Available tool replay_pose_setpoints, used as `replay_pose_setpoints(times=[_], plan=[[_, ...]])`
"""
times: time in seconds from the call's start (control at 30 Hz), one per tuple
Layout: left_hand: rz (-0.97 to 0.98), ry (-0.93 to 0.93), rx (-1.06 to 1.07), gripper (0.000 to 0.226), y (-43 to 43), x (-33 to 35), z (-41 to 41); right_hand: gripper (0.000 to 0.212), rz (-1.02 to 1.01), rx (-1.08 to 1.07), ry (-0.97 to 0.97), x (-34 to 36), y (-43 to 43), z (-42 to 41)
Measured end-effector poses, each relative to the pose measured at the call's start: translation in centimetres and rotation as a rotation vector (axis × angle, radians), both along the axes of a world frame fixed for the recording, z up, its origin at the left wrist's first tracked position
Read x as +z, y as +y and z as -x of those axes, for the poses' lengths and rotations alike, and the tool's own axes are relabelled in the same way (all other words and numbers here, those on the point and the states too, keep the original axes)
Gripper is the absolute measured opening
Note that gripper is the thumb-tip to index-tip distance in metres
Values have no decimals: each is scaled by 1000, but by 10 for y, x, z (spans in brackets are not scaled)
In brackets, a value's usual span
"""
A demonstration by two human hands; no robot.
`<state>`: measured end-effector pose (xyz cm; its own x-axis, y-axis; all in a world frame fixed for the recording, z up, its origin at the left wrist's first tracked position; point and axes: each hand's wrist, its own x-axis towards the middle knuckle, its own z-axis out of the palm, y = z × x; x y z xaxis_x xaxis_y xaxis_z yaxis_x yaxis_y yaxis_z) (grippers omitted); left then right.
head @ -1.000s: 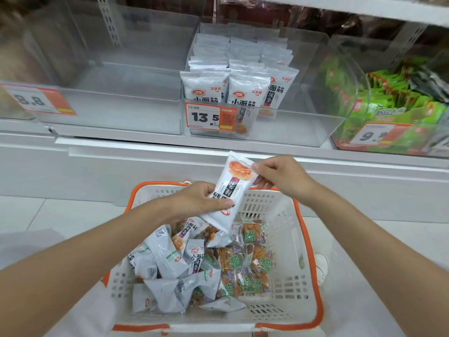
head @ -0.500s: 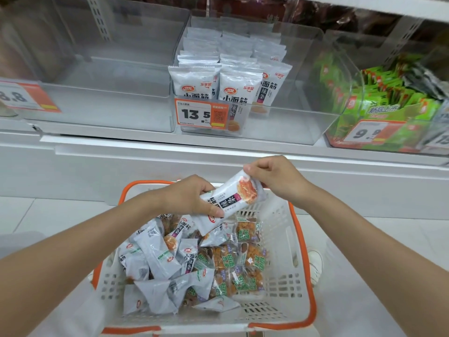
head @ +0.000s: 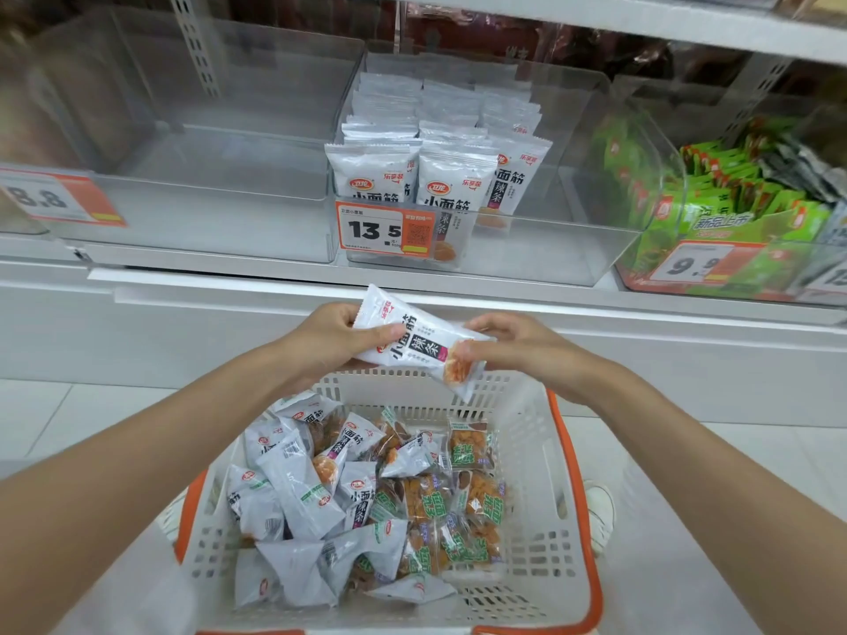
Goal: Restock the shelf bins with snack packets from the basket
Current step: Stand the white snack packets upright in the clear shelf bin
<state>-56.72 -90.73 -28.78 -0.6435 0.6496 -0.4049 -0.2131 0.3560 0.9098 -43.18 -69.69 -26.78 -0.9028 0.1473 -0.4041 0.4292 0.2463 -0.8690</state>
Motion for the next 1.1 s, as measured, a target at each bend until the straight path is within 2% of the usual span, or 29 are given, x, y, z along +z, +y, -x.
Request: replay_pose_setpoints(times=[0.07,0.13,0.3,0.53,0.63,0.73,0.83,0.97,1.1], plan=[[-32,-44,22,25,4,3,-1,37,48,54,-28,-5,-16,0],[-58,-36,50,20,8,6,-2,31,74,62,-57,-9,-23,0],[-55,187,165,16,10,10,-1,13,131,52,-41,-6,-21,2],[16,291,163,31,4,16,2,13,149,29,10,-14,-28,1],[27,322,84,29,2,20,0,19,124,60,-59,-19,-27,-2],[31,391,3,21,6,26,0,37,-20,185,-95,-9,-18,-3],[28,493,-109,24,17,40,-2,48,-38,137,4,9,-12,-1],[-7,704,-213,25,49,84,-1,24,-155,79,186,32,-8,0],[-206,828,-202,28,83,148,-5,23,-239,-132,435,72,18,0]])
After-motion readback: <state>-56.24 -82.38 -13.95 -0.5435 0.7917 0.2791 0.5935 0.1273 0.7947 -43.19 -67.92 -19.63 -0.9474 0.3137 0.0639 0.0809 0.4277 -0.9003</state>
